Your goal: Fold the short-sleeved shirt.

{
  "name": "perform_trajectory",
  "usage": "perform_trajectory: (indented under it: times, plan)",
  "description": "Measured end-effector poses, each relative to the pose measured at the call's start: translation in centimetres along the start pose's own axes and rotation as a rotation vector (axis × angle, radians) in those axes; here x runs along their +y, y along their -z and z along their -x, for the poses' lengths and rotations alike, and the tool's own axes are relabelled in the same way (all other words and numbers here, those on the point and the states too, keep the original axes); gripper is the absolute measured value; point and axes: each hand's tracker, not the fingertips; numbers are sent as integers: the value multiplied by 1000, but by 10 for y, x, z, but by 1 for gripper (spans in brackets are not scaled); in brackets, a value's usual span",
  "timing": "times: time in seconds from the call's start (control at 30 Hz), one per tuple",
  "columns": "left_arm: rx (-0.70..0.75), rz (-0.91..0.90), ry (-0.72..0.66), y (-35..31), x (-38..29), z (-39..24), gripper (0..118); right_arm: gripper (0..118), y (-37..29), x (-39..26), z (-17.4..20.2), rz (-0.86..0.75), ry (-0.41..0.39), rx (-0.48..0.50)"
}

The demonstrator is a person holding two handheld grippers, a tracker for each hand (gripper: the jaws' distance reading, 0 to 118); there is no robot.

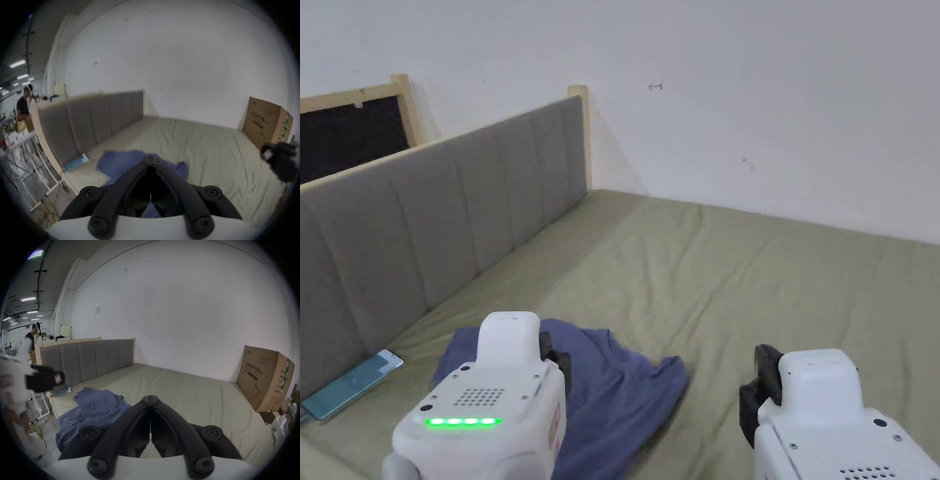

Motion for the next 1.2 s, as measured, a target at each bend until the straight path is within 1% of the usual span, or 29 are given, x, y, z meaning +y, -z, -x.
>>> perform_trajectory:
  times: [0.1, 0.2, 0.23, 0.3, 0.33, 0.37, 0.4, 0.43, 0.47, 0.53, 0.57, 0.67, 0.73, 0.77, 0.8, 0.83, 0.87, 0.9, 0.93, 0.97, 1.0, 1.03, 1.07, 1.1, 1.13, 1.2]
  plan:
    - [22, 210, -18, 79, -30, 11, 0, 0, 6, -6, -2, 29, -5, -10]
    - [73, 395, -60, 146, -66, 22, 0, 0, 13, -15, -4, 69, -11, -27]
    - [113, 453, -47, 165, -78, 25, 0, 0, 16, -20, -8, 90, -8, -31]
    - [132, 563, -40, 187, -94, 29, 0, 0, 20, -27, -12, 123, 6, -38]
    - [99, 570, -52, 190, -98, 32, 0, 0, 22, -30, -15, 136, 12, -42]
    - [82, 558, -76, 188, -96, 33, 8, 0, 24, -33, -18, 143, 14, -45]
    - [64, 539, -105, 185, -93, 32, 31, 0, 26, -34, -20, 152, 14, -51]
    - [57, 514, -126, 179, -88, 33, 66, 0, 28, -35, -22, 160, 15, -58]
    - [34, 503, -154, 178, -84, 33, 84, 0, 30, -36, -23, 166, 19, -61]
    - [9, 502, -166, 176, -76, 29, 112, 0, 35, -39, -29, 183, 44, -58]
    - [-2, 509, -163, 176, -75, 28, 117, 0, 36, -40, -30, 188, 51, -55]
    - [-8, 512, -111, 182, -78, 15, 117, 0, 38, -45, -28, 204, 41, -55]
    - [17, 600, -52, 195, -91, 7, 116, 0, 39, -48, -28, 219, 35, -50]
    - [13, 650, -31, 202, -99, 4, 108, 0, 39, -49, -27, 227, 34, -49]
    - [6, 717, 2, 212, -110, 0, 103, 0, 40, -51, -27, 233, 32, -49]
    - [33, 759, 48, 219, -124, -2, 103, 0, 41, -53, -28, 241, 32, -49]
    - [30, 650, 62, 213, -121, -3, 99, 0, 42, -53, -29, 249, 31, -50]
    - [41, 677, 37, 212, -111, -6, 87, 0, 43, -55, -30, 256, 32, -52]
    - [39, 682, 29, 210, -102, -6, 62, 0, 43, -57, -32, 259, 36, -55]
    - [32, 665, 25, 207, -100, -3, 49, 0, 45, -58, -34, 264, 41, -58]
    - [35, 650, 27, 207, -96, -3, 41, 0, 47, -58, -37, 275, 52, -60]
    - [68, 649, 24, 209, -93, -1, 41, 0, 50, -61, -41, 283, 69, -62]
    - [99, 666, 19, 211, -93, 1, 20, 0, 51, -62, -44, 286, 86, -62]
    - [94, 685, 3, 215, -95, 8, 13, 0, 51, -62, -47, 287, 101, -61]
    - [53, 695, -69, 214, -94, 15, 13, 0, 50, -62, -49, 285, 107, -63]
    - [49, 712, -92, 215, -86, 17, 12, 0, 48, -65, -54, 282, 100, -76]
